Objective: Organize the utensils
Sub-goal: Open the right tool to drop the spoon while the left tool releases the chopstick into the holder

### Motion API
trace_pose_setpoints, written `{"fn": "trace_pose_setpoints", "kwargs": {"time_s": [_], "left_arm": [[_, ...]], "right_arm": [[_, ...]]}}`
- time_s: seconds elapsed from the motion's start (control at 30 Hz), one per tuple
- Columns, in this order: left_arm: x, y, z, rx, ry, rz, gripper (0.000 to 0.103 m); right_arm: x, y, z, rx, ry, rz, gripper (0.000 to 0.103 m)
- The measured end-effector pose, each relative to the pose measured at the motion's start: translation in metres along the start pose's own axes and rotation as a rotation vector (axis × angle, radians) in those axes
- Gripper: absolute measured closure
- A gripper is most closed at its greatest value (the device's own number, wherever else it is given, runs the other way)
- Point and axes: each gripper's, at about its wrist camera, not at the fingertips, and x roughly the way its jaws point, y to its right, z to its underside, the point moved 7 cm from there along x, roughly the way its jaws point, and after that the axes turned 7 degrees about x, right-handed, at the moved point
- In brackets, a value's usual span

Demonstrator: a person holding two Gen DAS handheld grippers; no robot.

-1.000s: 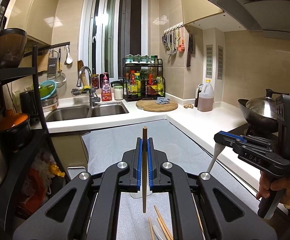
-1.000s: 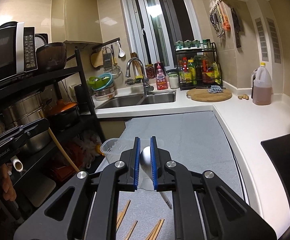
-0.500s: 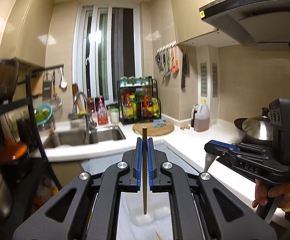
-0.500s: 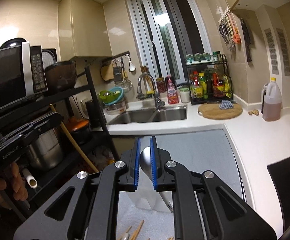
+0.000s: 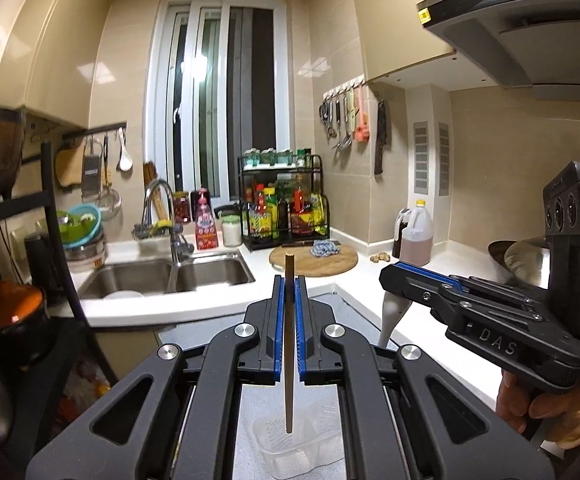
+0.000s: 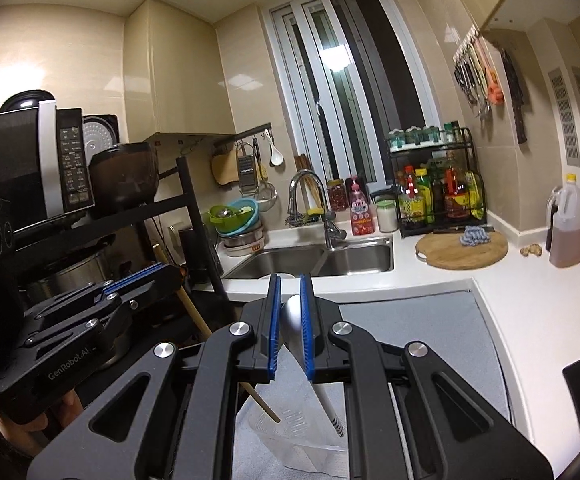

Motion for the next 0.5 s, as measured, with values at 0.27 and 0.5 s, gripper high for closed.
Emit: {"fn": "trace_pose_setpoints", "kwargs": {"time_s": [0.27, 0.5], "left_arm": [[0.034, -0.012, 0.048, -0.035, -0.076, -0.001, 0.098], [0.048, -0.018, 0.072, -0.047, -0.121, -0.008, 0.098]], "right_arm": [[0.029, 0.033, 0.038, 0.067, -0.077, 0.035, 0.093], [0.036, 0.049, 0.059, 0.095, -0.107, 0.047, 0.096]]}}
